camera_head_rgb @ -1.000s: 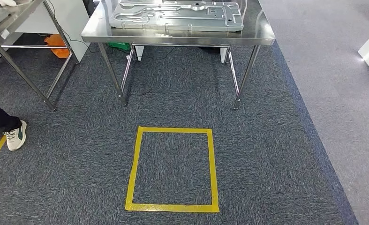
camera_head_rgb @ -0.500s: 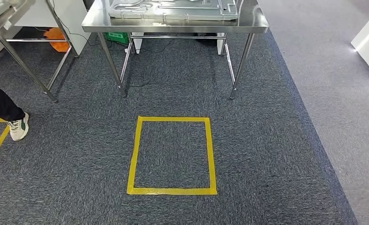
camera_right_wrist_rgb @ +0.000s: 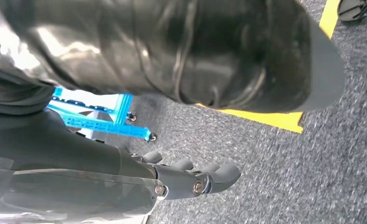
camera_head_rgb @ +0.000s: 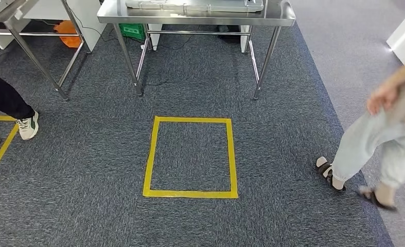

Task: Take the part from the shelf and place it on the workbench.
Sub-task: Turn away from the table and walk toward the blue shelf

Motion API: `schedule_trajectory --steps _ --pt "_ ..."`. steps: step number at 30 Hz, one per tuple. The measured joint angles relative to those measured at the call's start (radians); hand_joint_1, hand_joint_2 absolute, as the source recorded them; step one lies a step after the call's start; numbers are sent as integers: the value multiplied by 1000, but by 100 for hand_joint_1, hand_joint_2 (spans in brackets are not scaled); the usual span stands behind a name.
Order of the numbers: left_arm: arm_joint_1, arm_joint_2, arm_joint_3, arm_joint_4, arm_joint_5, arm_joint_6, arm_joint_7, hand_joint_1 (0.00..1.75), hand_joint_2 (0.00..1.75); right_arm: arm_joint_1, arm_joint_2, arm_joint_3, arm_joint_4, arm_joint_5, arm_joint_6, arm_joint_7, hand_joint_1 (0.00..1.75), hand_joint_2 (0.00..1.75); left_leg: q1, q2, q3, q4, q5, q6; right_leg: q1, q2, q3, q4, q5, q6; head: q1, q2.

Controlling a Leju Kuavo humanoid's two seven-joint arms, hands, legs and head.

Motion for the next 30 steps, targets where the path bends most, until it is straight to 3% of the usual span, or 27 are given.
schedule_trajectory --steps 1,2,3,5,6,7,8,10,12,13,17,19,21,22,23,24,25,26,28,30 --pt "1 -1 0 0 -1 2 1 0 0 1 0 0 0 -1 -1 1 0 0 1 2 -8 -2 10 8 -1 2 -6 4 -8 5 0 0" --pt "1 -1 0 0 -2 5 2 0 0 1 0 0 0 -1 -2 3 0 0 3 5 -17 -4 19 17 -1 4 -15 23 -34 10 0 0" --pt "1 -2 0 0 -4 9 3 0 0 3 0 0 0 -2 -3 6 0 0 5 7 -27 -5 29 26 -2 7 -29 63 -79 13 0 0" --pt "2 -3 0 0 -7 14 6 0 0 5 0 0 0 0 -3 11 0 0 2 10 -51 2 44 35 -4 9 -62 189 -173 17 0 0" --pt "3 -3 0 0 -8 16 7 0 0 7 0 0 0 2 -3 13 0 0 1 10 -65 7 49 36 -4 10 -72 247 -195 19 0 0" --pt "3 -3 0 0 -9 18 9 0 0 8 -1 0 0 3 -3 13 0 0 0 11 -78 14 53 36 -4 10 -69 278 -190 20 0 0" --pt "3 -3 0 0 -10 23 12 0 0 8 -1 0 0 4 -3 12 0 0 0 11 -91 21 55 35 -4 10 -50 276 -166 20 0 0" --pt "3 -4 0 0 -12 38 26 0 0 8 -3 0 0 4 -4 7 0 0 -1 10 -108 35 58 32 -3 10 30 179 -110 13 0 0" --pt "2 -5 0 0 -16 57 49 0 0 8 -5 0 0 0 -4 -3 0 0 -3 10 -117 47 61 26 1 11 111 56 -104 2 0 0" --pt "2 -6 0 0 -18 65 60 0 0 7 -6 0 0 -5 -4 -8 0 0 -4 10 -120 50 63 20 4 11 133 19 -112 -3 0 0" --pt "0 -6 0 0 -20 80 82 0 0 2 -6 -4 0 -20 -1 -18 0 0 -8 9 -136 61 63 -2 -2 9 138 -23 -118 -25 0 0" --pt "1 -6 0 0 -20 81 83 0 0 1 -6 -6 0 -21 -1 -18 0 0 -6 5 -160 115 16 -8 -5 6 133 -30 -110 -36 0 0" --pt "1 -6 0 0 -21 81 84 0 0 2 -6 -7 0 -21 -1 -18 0 0 -3 4 -205 237 -57 -14 -3 4 122 -27 -102 -43 0 0" --pt "2 -6 0 0 -21 82 84 0 0 3 -6 -8 0 -21 -1 -18 0 0 -2 4 -226 297 -82 -17 -1 3 115 -24 -99 -44 0 0" --pt "3 -6 0 0 -21 83 84 0 0 3 -6 -9 0 -21 -1 -18 0 0 -1 4 -235 331 -89 -19 0 3 108 -19 -97 -44 0 0" --pt "4 -6 0 0 -21 83 84 0 0 4 -6 -9 0 -21 -1 -18 0 0 -1 4 -224 327 -75 -20 0 3 101 -13 -96 -43 0 0" --pt "4 -6 0 0 -21 83 84 0 0 4 -6 -9 0 -21 -1 -18 0 0 -1 4 -193 281 -46 -18 0 3 96 -7 -96 -43 0 0" --pt "4 -6 0 0 -21 83 84 0 0 4 -6 -9 0 -21 -1 -18 0 0 -1 4 -151 209 -15 -15 0 3 92 -1 -96 -42 0 0" --pt "3 -6 0 0 -21 83 84 0 0 2 -6 -9 0 -22 0 -19 0 0 -5 3 -81 88 20 -6 3 4 84 9 -94 -35 0 0" --pt "3 -5 0 0 -20 83 84 0 0 1 -6 -11 0 -37 7 -29 0 0 -9 1 -70 53 20 3 4 2 78 13 -90 -24 0 0"
